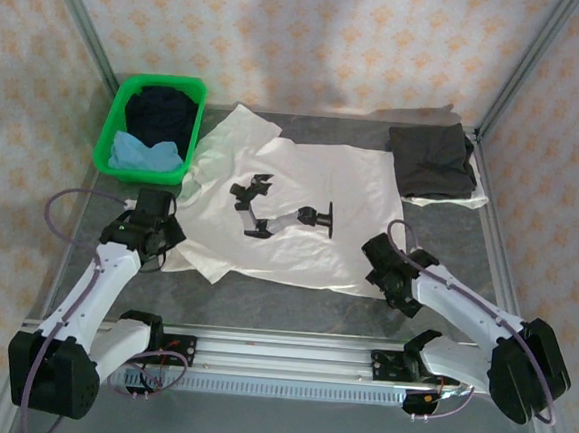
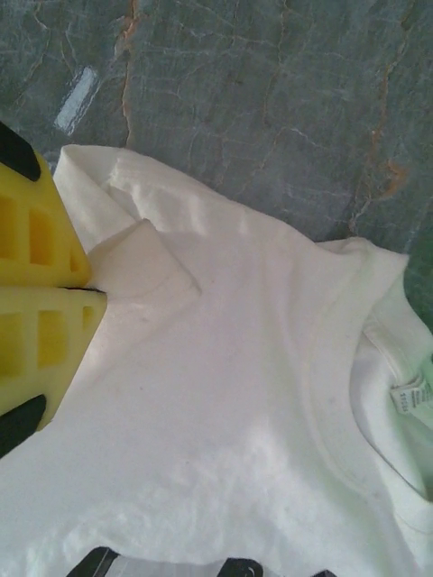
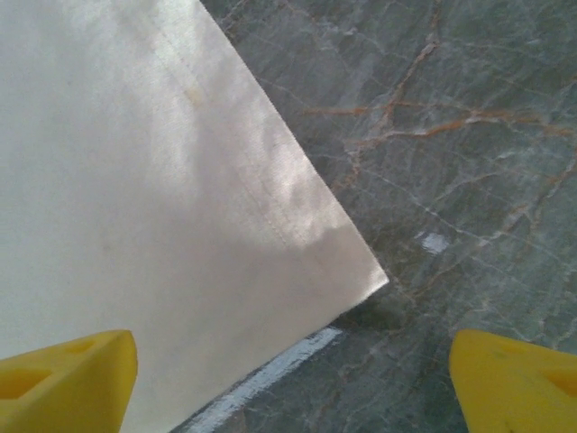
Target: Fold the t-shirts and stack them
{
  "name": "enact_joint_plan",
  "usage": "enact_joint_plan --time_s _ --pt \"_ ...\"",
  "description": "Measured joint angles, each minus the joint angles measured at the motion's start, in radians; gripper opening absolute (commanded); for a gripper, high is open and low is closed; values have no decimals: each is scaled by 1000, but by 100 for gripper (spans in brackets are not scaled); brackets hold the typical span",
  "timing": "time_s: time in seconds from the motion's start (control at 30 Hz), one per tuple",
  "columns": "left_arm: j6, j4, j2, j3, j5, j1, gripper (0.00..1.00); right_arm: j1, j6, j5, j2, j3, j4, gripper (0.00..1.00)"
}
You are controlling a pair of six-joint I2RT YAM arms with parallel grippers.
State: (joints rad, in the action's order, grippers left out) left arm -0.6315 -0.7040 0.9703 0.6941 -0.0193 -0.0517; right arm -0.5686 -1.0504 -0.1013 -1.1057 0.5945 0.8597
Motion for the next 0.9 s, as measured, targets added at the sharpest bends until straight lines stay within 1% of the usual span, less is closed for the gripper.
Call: enact_joint_plan --time_s 0.2,0.3,0.4,0.47,0.6,0.67,0.73,0.77,0.9 --pt "5 -22 -6 27 0 0 0 0 -64 17 -27 -56 -109 86" --pt "12 -26 -6 56 0 0 0 2 -93 15 -53 -79 -152 81" --pt "19 -26 -4 80 0 0 0 3 -115 4 -59 -100 -183 67" --pt "26 -26 5 94 -3 0 0 3 -126 -8 -57 -107 -173 53" --pt "31 -26 28 114 -7 0 0 10 -122 -23 -45 -108 -154 31" --pt "31 -26 46 126 -10 0 0 16 -110 -48 -31 -101 -168 15" --pt "35 -25 71 142 -11 -1 0 22 -85 -69 -7 -88 -171 2" --pt "37 -24 89 152 -11 -3 0 28 -72 -80 8 -78 -174 0" --pt "45 -18 179 211 -9 -19 0 66 -8 -94 24 -22 -174 0"
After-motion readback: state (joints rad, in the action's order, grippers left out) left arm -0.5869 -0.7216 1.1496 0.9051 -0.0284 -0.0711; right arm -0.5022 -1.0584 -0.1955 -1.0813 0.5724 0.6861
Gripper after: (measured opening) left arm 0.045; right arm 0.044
